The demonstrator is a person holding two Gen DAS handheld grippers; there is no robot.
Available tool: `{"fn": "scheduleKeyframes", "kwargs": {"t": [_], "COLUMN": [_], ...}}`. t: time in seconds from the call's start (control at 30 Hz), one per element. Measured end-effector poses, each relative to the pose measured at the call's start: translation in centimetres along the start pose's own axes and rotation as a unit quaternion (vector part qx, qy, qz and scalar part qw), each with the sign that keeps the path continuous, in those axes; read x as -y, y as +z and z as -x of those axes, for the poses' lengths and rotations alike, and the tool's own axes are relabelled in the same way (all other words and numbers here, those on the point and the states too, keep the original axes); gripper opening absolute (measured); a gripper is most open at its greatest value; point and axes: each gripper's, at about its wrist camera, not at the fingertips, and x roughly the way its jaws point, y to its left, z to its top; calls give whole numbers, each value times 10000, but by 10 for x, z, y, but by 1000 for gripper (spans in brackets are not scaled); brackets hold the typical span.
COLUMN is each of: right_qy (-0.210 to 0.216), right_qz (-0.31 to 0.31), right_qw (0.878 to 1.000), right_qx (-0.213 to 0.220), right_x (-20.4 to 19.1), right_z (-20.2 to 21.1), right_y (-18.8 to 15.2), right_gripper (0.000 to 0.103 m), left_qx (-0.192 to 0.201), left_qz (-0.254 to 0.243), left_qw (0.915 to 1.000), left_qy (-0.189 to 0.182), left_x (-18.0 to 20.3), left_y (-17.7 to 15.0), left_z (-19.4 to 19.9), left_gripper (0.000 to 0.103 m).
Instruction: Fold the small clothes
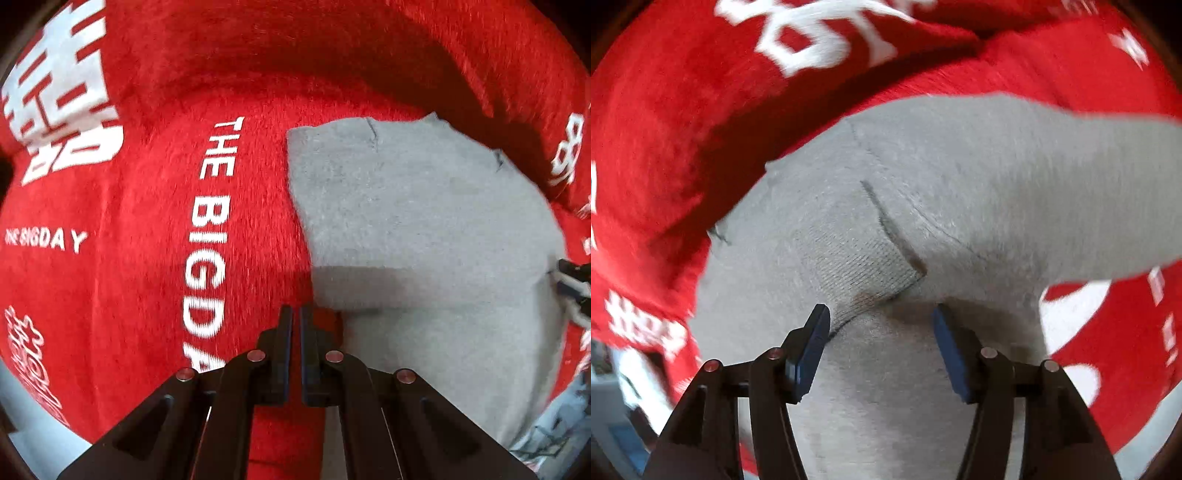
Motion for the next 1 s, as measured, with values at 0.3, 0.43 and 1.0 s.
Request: {"fn": "scheduleKeyframes", "kwargs": {"t": [0.3, 0.43, 1.0], "right_qy": [138, -407, 326], "right_qz": [413, 1296, 800], "right_qw": [9989, 9899, 9945], "right_qx": [171, 406, -599], "right_x": [-35, -55, -70], "right_z": [-11, -8, -18], "right_y": [20, 18, -55], "right_gripper": [8, 8, 51], "left_qx": [-187, -37, -265], "left_qz": [-358, -75, 631], "left_qw": [9987, 9997, 9971], "left_qy": [-297, -224, 321], "left_x": [44, 38, -17], "left_y": [-15, -7, -35], "left_z": [-22, -26, 6], "left_gripper": [4, 4, 4]}}
